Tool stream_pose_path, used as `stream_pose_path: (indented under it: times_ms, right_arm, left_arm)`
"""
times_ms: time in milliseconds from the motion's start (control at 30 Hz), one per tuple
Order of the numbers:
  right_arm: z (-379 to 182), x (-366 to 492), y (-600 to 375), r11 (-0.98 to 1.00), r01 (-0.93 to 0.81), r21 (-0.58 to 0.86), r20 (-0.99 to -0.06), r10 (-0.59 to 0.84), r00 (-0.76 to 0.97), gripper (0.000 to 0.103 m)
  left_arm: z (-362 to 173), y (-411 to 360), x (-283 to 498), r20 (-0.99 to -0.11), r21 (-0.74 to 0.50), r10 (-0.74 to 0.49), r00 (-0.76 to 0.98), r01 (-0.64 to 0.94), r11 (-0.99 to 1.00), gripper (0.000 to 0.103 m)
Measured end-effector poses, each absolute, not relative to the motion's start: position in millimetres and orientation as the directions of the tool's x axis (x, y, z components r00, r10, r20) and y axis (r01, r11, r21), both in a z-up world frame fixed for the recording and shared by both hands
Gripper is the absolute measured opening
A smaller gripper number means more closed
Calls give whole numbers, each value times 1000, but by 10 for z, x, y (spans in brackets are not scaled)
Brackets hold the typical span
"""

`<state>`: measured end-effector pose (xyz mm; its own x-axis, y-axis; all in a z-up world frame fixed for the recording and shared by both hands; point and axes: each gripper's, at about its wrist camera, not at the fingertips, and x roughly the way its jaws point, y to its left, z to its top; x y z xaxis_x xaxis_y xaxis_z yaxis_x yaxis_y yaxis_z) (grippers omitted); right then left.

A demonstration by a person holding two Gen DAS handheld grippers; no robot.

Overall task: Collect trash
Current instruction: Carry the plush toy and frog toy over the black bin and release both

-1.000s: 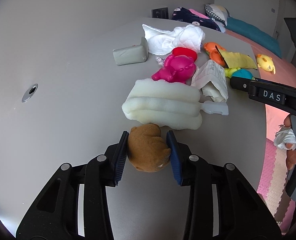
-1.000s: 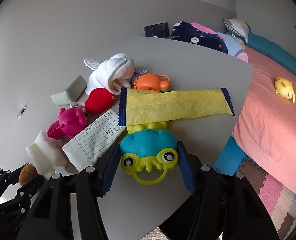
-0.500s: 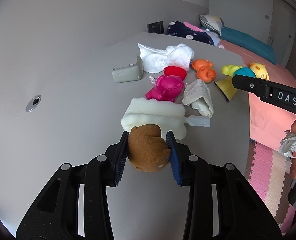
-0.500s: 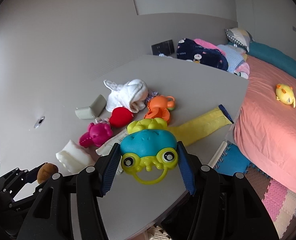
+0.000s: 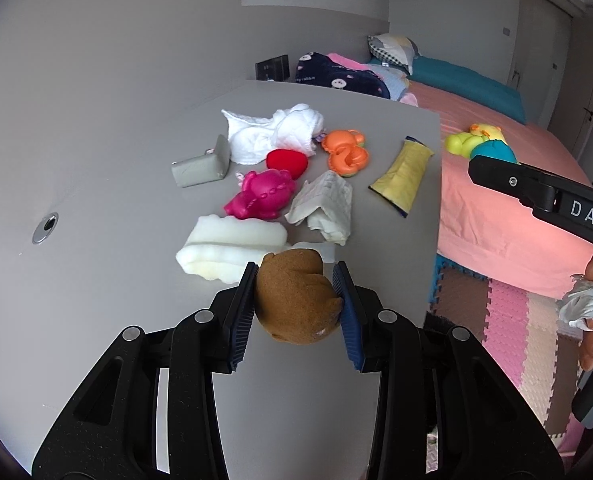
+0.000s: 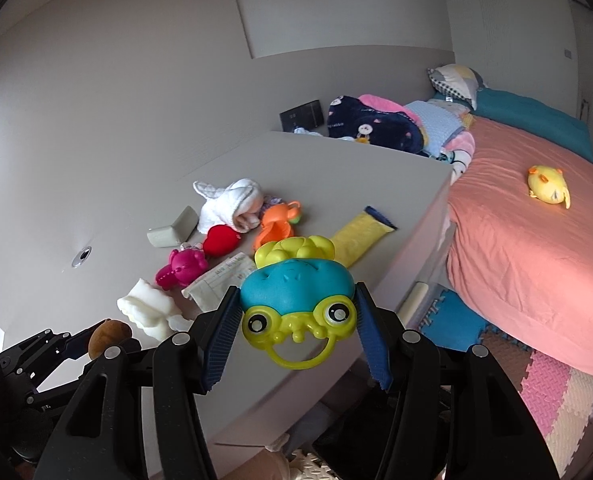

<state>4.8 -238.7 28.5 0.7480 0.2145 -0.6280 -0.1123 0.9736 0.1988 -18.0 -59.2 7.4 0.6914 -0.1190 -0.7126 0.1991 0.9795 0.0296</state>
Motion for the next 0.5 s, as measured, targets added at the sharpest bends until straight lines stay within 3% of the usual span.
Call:
stream_pose_path:
  times_ms: [500]
  right_arm:
    - [247, -319, -3323, 975, 52, 216, -629, 97, 772, 58]
  left_arm:
    - [56, -1524, -209, -730, 40, -229, 644, 374, 927, 38]
